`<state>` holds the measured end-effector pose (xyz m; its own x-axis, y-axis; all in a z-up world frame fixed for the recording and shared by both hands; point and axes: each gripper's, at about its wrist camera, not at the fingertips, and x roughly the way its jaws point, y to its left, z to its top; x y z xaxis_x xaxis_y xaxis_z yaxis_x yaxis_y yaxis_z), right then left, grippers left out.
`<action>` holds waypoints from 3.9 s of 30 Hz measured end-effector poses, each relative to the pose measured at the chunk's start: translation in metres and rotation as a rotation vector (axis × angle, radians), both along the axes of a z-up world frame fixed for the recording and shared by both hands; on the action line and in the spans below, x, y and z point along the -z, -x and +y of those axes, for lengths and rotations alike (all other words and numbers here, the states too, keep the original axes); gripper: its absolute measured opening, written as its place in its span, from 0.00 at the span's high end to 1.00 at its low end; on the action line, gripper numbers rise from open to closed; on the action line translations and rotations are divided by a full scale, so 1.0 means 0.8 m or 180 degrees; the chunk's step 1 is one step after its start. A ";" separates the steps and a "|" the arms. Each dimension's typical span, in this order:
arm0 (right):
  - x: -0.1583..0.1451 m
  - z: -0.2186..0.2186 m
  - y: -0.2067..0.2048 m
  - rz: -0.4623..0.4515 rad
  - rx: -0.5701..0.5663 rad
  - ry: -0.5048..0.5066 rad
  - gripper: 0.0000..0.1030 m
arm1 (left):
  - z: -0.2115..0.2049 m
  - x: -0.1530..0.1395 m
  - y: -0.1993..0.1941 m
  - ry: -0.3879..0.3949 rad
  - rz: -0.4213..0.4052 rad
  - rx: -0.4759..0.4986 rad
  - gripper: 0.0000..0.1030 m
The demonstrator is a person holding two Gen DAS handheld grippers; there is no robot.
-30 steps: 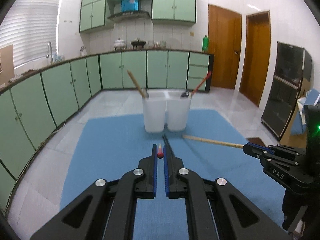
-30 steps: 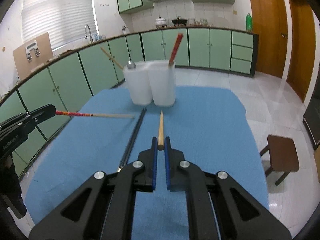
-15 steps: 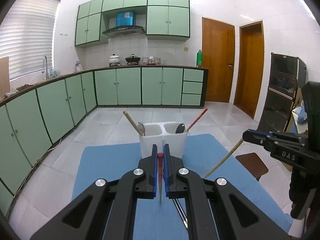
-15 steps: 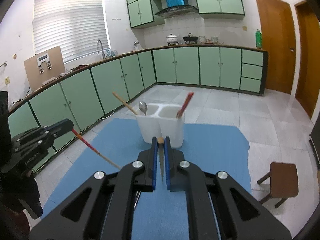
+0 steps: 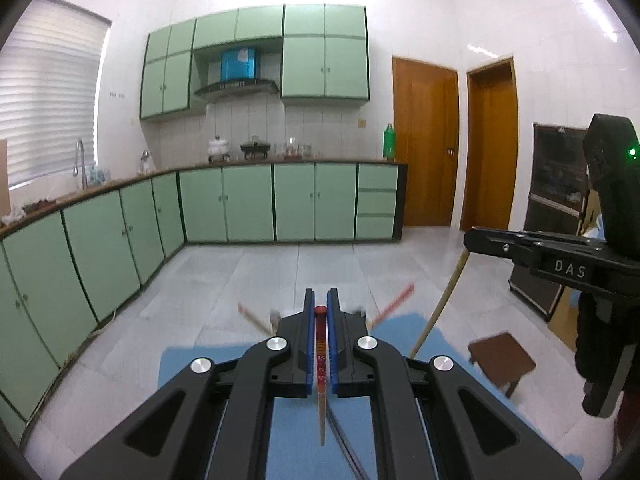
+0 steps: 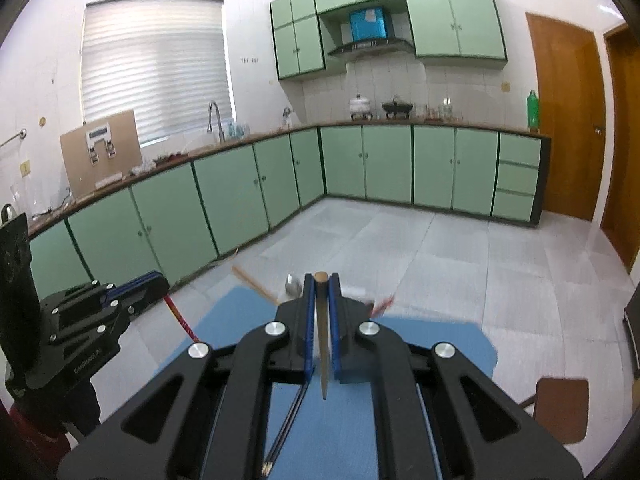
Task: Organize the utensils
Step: 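Carry both chopsticks to the white holder and lower them in, then open both tools to release the chopsticks into the holder, then move both open tools to the two black chopsticks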
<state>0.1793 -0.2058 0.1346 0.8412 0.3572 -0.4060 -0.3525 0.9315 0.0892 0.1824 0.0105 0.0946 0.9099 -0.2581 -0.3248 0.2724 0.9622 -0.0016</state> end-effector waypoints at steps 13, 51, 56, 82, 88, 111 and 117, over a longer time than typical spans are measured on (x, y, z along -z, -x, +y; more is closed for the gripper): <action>-0.030 0.003 -0.122 -0.0157 0.0191 -0.0013 0.94 | -0.018 -0.057 -0.122 0.0140 -0.0436 -0.0101 0.95; 0.101 -0.030 0.010 0.0046 0.0508 -0.0015 0.14 | 0.015 0.084 -0.031 0.0142 0.0270 -0.0224 0.31; 0.148 -0.023 0.045 0.0210 0.0551 0.0026 0.14 | 0.022 0.129 -0.002 0.0041 0.0469 -0.0353 0.30; 0.325 0.055 0.100 0.1303 0.0316 0.0287 0.15 | 0.041 0.284 0.038 -0.0273 0.1435 -0.0534 0.30; 0.338 0.068 0.103 0.1426 0.0245 0.0340 0.17 | 0.046 0.291 0.034 -0.0268 0.1530 -0.0571 0.30; 0.345 0.045 0.089 0.1511 0.0440 0.0426 0.21 | 0.048 0.298 0.029 -0.0227 0.1626 -0.0578 0.30; 0.347 0.066 0.092 0.1507 0.0273 0.0465 0.21 | 0.049 0.300 0.029 -0.0222 0.1637 -0.0587 0.30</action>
<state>0.1054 -0.1532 -0.1431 0.5765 0.2058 -0.7908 -0.2264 0.9701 0.0874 0.1592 0.0497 -0.1455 0.6575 -0.0713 -0.7501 0.0800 0.9965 -0.0245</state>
